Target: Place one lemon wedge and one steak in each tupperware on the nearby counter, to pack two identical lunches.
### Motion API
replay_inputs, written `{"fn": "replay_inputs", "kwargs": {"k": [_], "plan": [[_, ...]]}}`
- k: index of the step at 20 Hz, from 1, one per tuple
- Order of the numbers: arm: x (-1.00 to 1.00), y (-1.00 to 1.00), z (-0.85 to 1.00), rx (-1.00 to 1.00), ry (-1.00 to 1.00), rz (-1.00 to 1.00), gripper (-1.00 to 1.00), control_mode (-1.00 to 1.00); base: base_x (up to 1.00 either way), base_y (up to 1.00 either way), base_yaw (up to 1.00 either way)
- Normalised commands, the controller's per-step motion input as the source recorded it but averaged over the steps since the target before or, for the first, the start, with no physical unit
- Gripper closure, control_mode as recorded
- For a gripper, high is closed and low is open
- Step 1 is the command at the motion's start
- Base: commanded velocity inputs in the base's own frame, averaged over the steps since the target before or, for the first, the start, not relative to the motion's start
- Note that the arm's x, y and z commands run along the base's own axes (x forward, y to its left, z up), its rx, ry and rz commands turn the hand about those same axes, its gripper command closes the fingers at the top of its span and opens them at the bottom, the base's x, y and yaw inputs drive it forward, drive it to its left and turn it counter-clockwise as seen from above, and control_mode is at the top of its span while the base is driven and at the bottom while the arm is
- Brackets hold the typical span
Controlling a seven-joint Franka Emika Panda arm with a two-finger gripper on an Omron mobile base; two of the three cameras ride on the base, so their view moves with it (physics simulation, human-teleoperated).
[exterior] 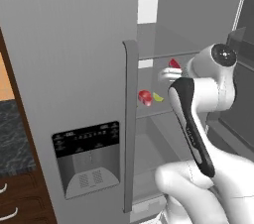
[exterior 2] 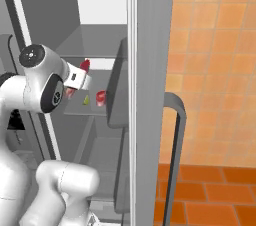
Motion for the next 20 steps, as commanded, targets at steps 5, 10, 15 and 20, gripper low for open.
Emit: {"fn": "replay_inputs", "kwargs": {"k": [5,10,15,20], "plan": [[-0.96,-0.09,-0.38,-0.02,0.06,0.15,1.00,-1.00,0.00,0.00,0.00],[-0.51,0.01,-0.44,-0.05,0.08,0.09,1.00,-1.00,0.00,0.00,0.00],[-0.06,0.00,-0.03,0.00,0.03,0.02,1.00,-1.00,0.00,0.00,0.00],[-0.08,0.00,0.00,0.00,0.00,0.00,1.00,-1.00,0.00,0.00,0.00]]}}
